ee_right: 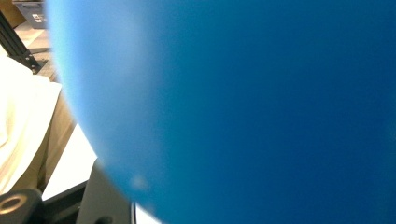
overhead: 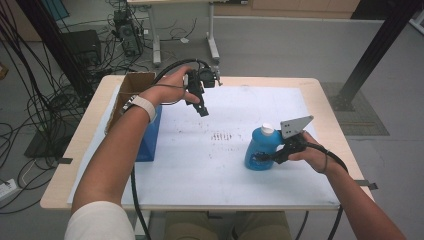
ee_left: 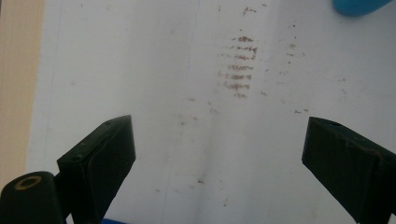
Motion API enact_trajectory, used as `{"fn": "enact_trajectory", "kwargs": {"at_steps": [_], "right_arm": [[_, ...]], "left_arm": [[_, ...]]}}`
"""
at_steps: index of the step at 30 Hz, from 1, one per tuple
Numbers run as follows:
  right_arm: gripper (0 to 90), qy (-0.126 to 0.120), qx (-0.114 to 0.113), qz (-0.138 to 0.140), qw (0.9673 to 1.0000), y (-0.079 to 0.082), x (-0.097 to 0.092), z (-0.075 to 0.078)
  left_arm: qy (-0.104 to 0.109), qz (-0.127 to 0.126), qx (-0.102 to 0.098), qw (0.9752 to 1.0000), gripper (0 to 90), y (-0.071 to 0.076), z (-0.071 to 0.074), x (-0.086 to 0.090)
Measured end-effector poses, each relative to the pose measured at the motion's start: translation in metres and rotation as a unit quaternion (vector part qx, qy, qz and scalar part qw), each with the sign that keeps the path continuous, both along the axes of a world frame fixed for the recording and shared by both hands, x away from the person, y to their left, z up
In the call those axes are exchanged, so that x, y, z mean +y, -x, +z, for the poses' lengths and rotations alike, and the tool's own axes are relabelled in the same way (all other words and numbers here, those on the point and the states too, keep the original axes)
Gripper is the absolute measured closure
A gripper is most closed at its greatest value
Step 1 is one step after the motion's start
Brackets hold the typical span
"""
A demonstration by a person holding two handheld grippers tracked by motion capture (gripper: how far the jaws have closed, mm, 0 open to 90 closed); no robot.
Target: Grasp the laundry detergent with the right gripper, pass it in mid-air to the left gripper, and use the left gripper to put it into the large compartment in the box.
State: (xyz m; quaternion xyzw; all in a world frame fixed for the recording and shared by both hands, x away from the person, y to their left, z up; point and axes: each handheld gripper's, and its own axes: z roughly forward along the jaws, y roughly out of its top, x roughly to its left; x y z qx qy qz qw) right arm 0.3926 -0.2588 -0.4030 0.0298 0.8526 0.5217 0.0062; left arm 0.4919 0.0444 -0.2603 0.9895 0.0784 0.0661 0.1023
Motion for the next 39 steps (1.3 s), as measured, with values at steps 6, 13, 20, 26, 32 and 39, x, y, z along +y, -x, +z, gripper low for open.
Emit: {"fn": "enact_trajectory", "kwargs": {"at_steps": [6,13,20,26,32,39], "right_arm": [[43.6,0.001,0.0,0.0,1.0,0.0002,0.0002,0.0002],[43.6,0.001,0.001,0.001,1.0,0.0,0.0003,0.0004],[43.5,0.003,0.002,0.001,1.0,-0.0002,0.0005,0.0007],[43.5,0.003,0.002,0.001,1.0,-0.0001,0.0005,0.0007],[43.5,0.004,0.003,0.0,1.0,-0.0001,0.0006,0.0008],[43.5,0.004,0.003,0.0,1.0,-0.0004,0.0006,0.0007]], "left_arm": [[-0.001,-0.001,0.0,1.0,10.0,0.0001,0.0001,-0.0002],[0.0,0.003,0.0,1.0,10.0,0.0006,0.0004,0.0005],[0.0,0.001,-0.001,1.0,10.0,0.001,0.0005,0.0001],[0.0,0.001,-0.002,1.0,10.0,0.0011,0.0007,0.0002],[0.001,0.001,-0.002,1.0,10.0,0.0015,0.0008,0.0004],[0.001,0.001,-0.002,1.0,10.0,0.0011,0.0007,0.0007]]}}
